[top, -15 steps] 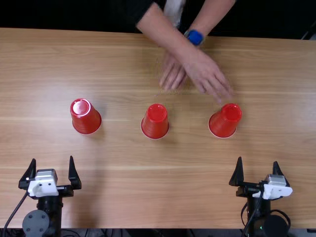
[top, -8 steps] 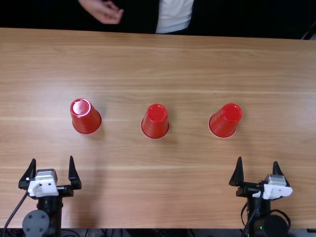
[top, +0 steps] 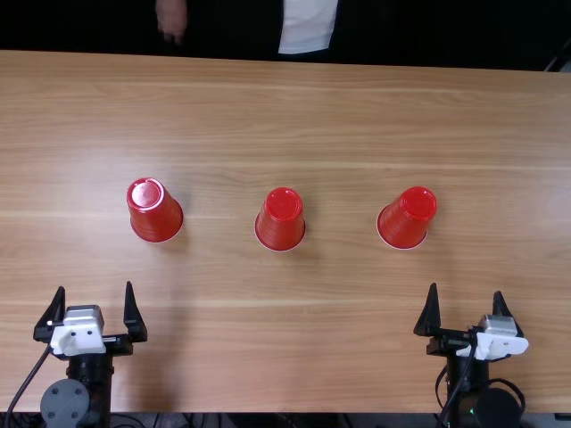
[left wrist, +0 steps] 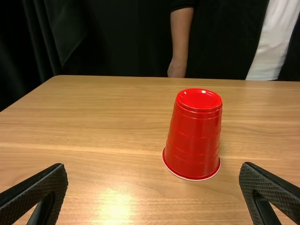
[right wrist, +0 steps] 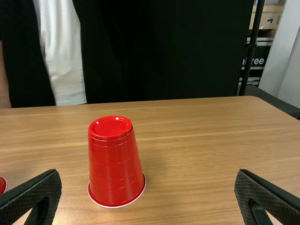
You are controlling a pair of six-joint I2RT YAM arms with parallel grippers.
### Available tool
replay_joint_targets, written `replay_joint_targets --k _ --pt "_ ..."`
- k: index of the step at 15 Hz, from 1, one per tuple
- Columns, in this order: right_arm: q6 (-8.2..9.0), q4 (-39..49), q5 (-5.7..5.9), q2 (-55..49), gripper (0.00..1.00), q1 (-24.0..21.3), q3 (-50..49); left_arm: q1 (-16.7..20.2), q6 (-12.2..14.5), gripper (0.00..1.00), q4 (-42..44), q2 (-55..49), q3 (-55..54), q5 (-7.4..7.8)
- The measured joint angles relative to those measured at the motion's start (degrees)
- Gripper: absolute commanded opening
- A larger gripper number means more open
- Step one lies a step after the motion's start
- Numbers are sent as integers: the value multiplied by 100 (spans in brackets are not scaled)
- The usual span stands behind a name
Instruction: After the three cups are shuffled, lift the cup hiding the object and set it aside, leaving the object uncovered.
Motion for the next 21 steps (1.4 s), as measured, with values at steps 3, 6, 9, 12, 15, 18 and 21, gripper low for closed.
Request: replay_joint_targets --k 3,6,9,12,15,18,21 --pt "-7 -2 0 0 100 0 0 0 2 100 0 0 0 0" --pt "-17 0 -2 0 100 0 0 2 4 100 4 0 0 2" --pt "-37 -107 -216 0 100 0 273 -13 2 100 -114 0 39 142" --pt "-44 -234 -339 0 100 0 1145 -76 2 100 -903 479 1180 422" --pt "-44 -542 -382 522 100 0 2087 -74 2 100 -1360 1268 2437 444" --pt "-59 -1388 -404 1478 100 0 3178 -74 0 100 -2544 2240 3685 446" --pt "-63 -2367 -413 2374 100 0 4264 -68 2 100 -3965 3261 5149 444"
